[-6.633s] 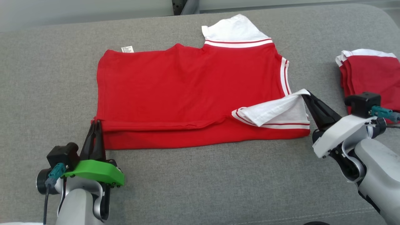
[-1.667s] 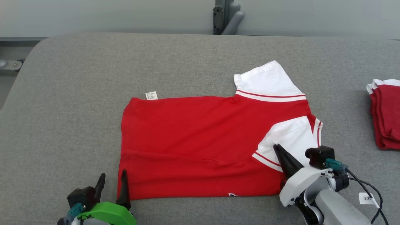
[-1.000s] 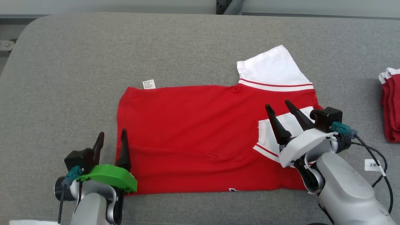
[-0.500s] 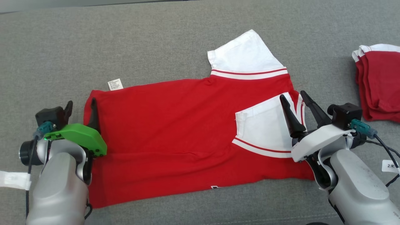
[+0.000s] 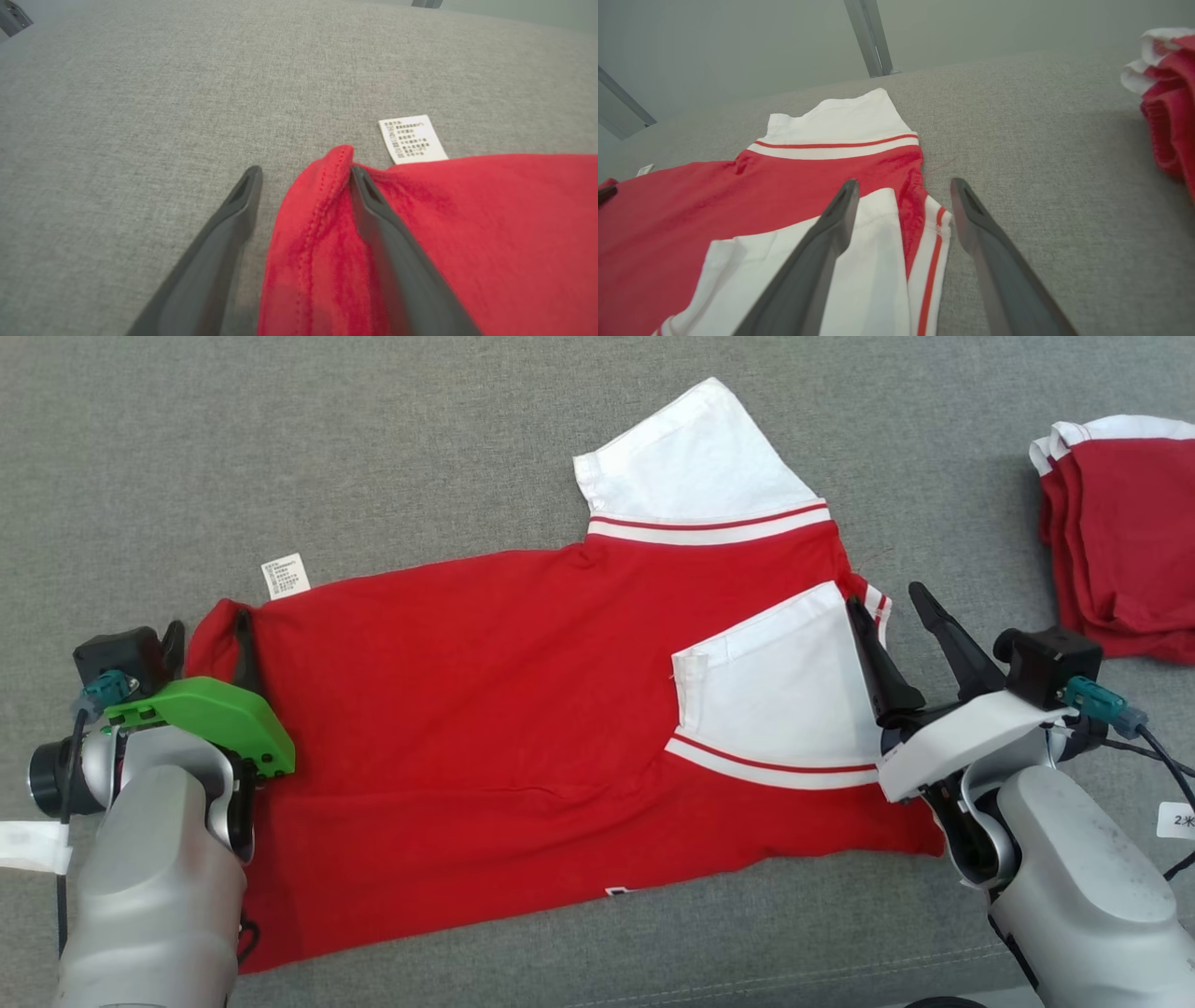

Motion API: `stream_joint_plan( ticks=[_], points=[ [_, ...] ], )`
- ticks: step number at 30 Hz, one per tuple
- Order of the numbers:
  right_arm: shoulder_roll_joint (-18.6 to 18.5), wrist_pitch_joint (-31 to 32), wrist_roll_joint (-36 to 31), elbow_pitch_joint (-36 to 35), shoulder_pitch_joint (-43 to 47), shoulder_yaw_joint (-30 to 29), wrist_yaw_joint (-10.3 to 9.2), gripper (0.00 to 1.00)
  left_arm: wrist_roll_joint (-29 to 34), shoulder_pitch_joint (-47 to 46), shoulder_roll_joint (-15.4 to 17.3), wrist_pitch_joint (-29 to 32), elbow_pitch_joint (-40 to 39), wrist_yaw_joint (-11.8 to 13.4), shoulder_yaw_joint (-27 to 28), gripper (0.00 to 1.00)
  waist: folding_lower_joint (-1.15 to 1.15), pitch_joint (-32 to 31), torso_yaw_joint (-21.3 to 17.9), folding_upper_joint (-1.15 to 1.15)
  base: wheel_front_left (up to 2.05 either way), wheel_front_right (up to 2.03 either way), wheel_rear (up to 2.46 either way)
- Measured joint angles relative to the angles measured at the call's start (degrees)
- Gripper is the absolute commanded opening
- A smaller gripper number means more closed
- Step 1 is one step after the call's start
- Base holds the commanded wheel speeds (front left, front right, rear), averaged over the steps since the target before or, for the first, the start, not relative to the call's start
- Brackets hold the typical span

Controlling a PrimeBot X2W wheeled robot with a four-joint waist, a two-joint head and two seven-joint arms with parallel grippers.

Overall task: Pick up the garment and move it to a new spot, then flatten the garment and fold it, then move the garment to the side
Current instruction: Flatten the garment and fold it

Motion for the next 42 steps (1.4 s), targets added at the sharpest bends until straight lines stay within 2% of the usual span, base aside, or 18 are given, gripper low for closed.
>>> stream_joint_plan(
  ticks=[1, 3, 4, 9, 12, 17, 18, 21, 28, 35, 37, 38, 40, 42],
  points=[
    [-0.01, 0.00, -0.02, -0.14, -0.07, 0.00, 0.00, 1.00, 0.01, -0.06, -0.13, -0.03, -0.03, 0.00, -0.05, 0.73, 0.00, 0.06, 0.08, 0.00, 0.00, 0.00, 0.00],
    [-0.05, 0.00, -0.04, -0.48, -0.55, 0.00, 0.00, 1.00, 0.09, -0.15, -0.45, -0.03, -0.24, -0.19, -0.16, 0.11, 0.00, 0.20, 0.30, 0.00, 0.00, 0.00, 0.00],
    [-0.11, 0.00, -0.04, -0.74, -0.97, 0.08, 0.00, 1.00, 0.11, -0.16, -0.60, -0.03, -0.44, -0.29, -0.25, 0.00, 0.00, 0.28, 0.42, 0.00, 0.00, 0.00, 0.00],
    [-2.38, 0.00, 0.80, -0.75, -4.51, 0.11, 0.00, 1.00, 0.43, -0.15, -1.78, 0.04, -2.65, -0.87, -0.55, 0.00, 0.00, 0.70, 1.47, 0.00, 0.00, 0.00, 0.00],
    [-4.77, 0.94, 2.09, 1.55, -8.79, 1.25, 0.00, 1.00, 1.03, -0.10, -2.50, 0.11, -5.20, -0.90, -0.67, 0.00, 0.00, 0.91, 2.51, 0.00, 0.00, 0.00, 0.00],
    [-7.71, 8.69, 4.81, 5.93, -18.91, 5.94, 0.00, 1.00, 2.31, -0.01, -3.86, 0.11, -8.28, -1.43, -1.70, 0.00, 0.00, 1.60, 4.78, 0.00, 0.00, 0.00, 0.00],
    [-8.47, 12.54, 5.84, 8.06, -22.99, 7.80, 0.00, 1.00, 2.78, -0.18, -4.43, 0.11, -9.06, -1.63, -2.57, 0.00, 0.00, 2.12, 5.82, 0.00, 0.00, 0.00, 0.00],
    [-9.49, 17.11, 7.53, 12.11, -28.63, 9.38, 0.00, 1.00, 2.86, -1.28, -5.66, 0.11, -10.10, -1.96, -3.87, 0.00, 0.00, 3.19, 7.48, 0.00, 0.00, 0.00, 0.00],
    [-11.24, 24.53, 8.79, 19.79, -39.06, 13.22, 0.00, 1.00, 2.35, -5.10, -7.11, 0.11, -12.50, -2.38, -7.36, 0.00, 0.00, 7.42, 11.15, 0.00, 0.00, 0.00, 0.00],
    [-10.47, 28.43, 10.98, 24.08, -42.27, 16.72, -0.03, 0.99, -2.98, -6.14, -7.23, 0.11, -14.49, -1.85, -11.79, 0.00, 0.00, 11.69, 14.47, 0.00, 0.00, 0.00, 0.00],
    [-10.87, 28.94, 12.23, 24.01, -43.04, 17.35, -0.03, 0.45, -3.77, -6.16, -7.24, 0.09, -14.84, -1.34, -12.37, 0.00, 0.00, 12.44, 15.24, 0.00, 0.00, 0.00, 0.00],
    [-11.14, 28.93, 12.66, 23.91, -43.15, 17.85, -0.03, 0.36, -3.85, -6.16, -7.25, 0.05, -14.88, -1.14, -12.52, 0.00, 0.00, 12.70, 15.55, 0.00, 0.00, 0.00, 0.00],
    [-11.66, 28.89, 13.35, 23.63, -43.15, 19.12, -0.02, 0.00, -4.01, -6.14, -7.34, 0.04, -14.78, -0.83, -12.60, 0.00, 0.00, 12.82, 15.91, 0.00, 0.00, 0.00, 0.00],
    [-11.77, 28.09, 13.77, 23.52, -43.14, 20.25, -0.01, 0.00, -3.99, -5.98, -7.38, 0.04, -14.44, -0.65, -12.41, 0.00, 0.00, 12.53, 15.92, 0.00, 0.00, 0.00, 0.00]
  ],
)
